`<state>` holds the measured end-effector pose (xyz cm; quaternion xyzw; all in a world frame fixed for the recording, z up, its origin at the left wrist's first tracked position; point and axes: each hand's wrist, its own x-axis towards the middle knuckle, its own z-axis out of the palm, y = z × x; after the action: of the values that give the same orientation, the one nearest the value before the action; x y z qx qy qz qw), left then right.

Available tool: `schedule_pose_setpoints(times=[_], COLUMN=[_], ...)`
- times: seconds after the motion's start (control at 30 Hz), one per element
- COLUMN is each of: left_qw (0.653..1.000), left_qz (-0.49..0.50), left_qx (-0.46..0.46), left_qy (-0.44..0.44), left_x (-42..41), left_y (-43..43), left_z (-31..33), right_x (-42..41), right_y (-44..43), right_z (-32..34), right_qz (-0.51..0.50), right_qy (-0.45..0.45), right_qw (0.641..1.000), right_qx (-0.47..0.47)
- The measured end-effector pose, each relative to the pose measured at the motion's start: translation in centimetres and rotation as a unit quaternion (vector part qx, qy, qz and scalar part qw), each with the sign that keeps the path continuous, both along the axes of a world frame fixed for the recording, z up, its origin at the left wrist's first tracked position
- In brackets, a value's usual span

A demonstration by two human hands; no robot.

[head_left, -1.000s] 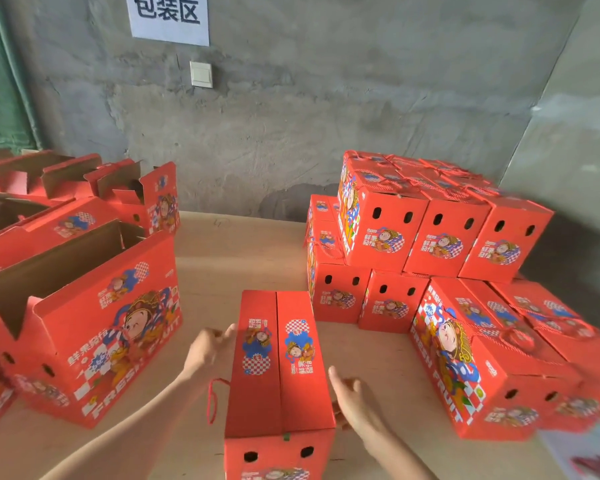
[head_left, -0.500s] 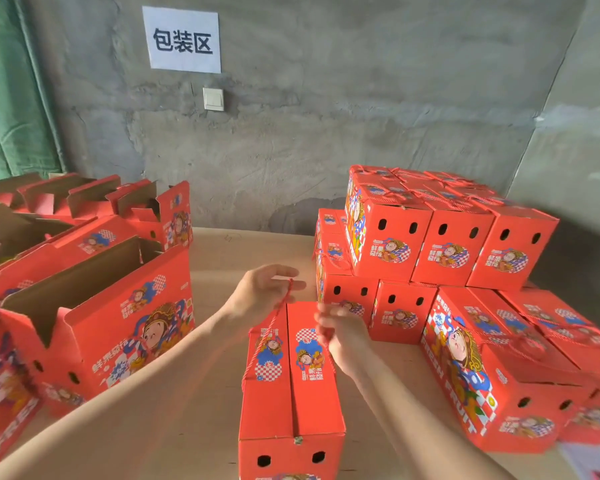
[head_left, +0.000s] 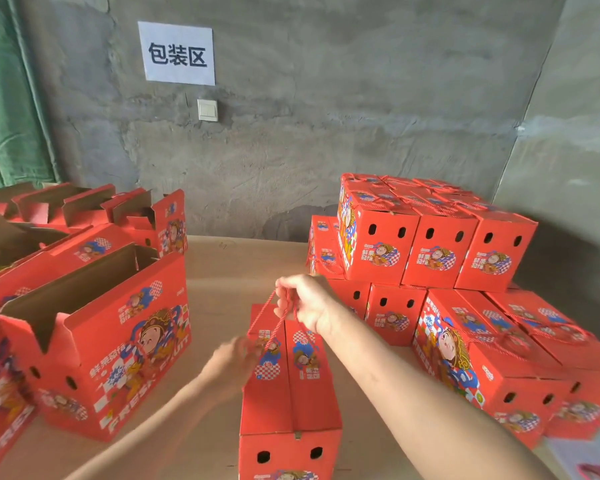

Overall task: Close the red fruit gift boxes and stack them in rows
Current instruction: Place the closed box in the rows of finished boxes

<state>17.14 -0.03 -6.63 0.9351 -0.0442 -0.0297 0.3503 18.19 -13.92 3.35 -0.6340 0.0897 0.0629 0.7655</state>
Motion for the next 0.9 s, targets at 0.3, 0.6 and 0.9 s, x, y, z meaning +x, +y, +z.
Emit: schedule_pose_setpoints(times=[0.3,0.6,0.9], left_qw=[0.983,0.967,0.953], left_qz=[-0.101,-0.173,-0.289], left_qx=[-0.154,-0.188,-0.088], left_qy=[-0.004,0.007,0.029], left_x=[-1.0,2.3,3.6], left_y=[-1.7,-12.1,-23.2], left_z=[-0.5,-1.3,-0.6], right_x=[0.3,0.0,0.6], right_y=[-3.5,-12.0,-22.3], right_z=[4.3,6.1,5.5], right_qz=[-0.077,-0.155,-0.206], right_qy=[-0.090,-0.073,-0.086], right_qw=[0.986,0.962,0.888], right_qx=[-0.121,-0.213,-0.403])
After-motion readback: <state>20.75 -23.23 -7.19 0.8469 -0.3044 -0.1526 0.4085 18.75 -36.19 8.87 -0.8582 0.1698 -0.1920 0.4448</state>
